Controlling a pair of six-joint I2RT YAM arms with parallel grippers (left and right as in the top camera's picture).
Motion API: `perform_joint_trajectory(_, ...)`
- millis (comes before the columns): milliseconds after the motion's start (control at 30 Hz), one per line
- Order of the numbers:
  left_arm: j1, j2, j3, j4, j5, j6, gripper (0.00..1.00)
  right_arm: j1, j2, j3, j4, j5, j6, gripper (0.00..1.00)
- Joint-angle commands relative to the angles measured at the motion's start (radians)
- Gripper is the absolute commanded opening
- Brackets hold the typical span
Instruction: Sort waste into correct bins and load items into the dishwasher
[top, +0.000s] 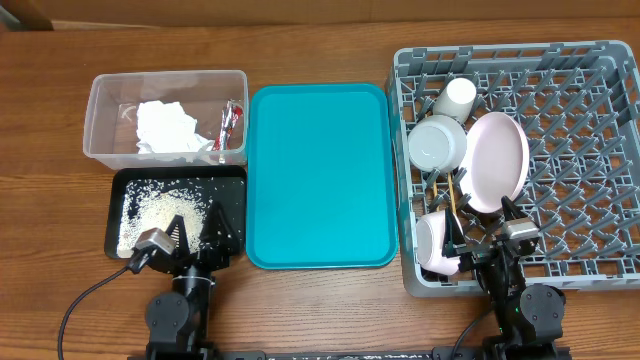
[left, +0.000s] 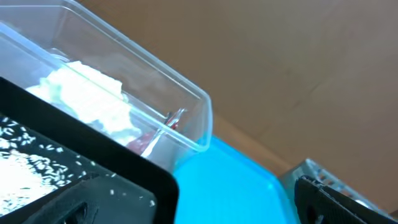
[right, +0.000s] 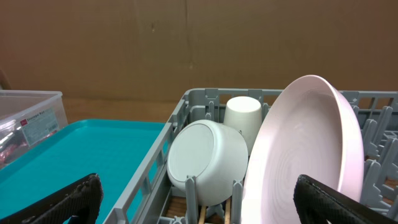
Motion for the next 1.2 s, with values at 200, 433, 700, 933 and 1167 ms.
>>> perform_joint_trajectory(200,0.007,-0.013,-0.003,-0.02,0.03,0.514,1.0,-0.001,-0.01,-0.011,0.006,-0.005,-0.003,1.0)
perform_joint_trajectory(433,0.008,-0.013,-0.003,-0.021,0.036,0.669,1.0,-0.001,-0.01,-0.011,0.006,-0.005,-0.003,1.0)
perform_joint_trajectory(700,0.082,-0.013,-0.003,-0.025,0.108,0.665,1.0,-0.001,-0.01,-0.011,0.006,-0.005,-0.003,1.0)
perform_joint_trajectory(933,0.076,-0.013,-0.003,-0.025,0.105,0.646,1.0,-0.001,-0.01,-0.011,0.006,-0.005,-0.003,1.0)
perform_joint_trajectory(1167,0.077,-0.013,-0.003,-0.025,0.105,0.639,1.0,-0.001,-0.01,-0.011,0.006,-0.005,-0.003,1.0)
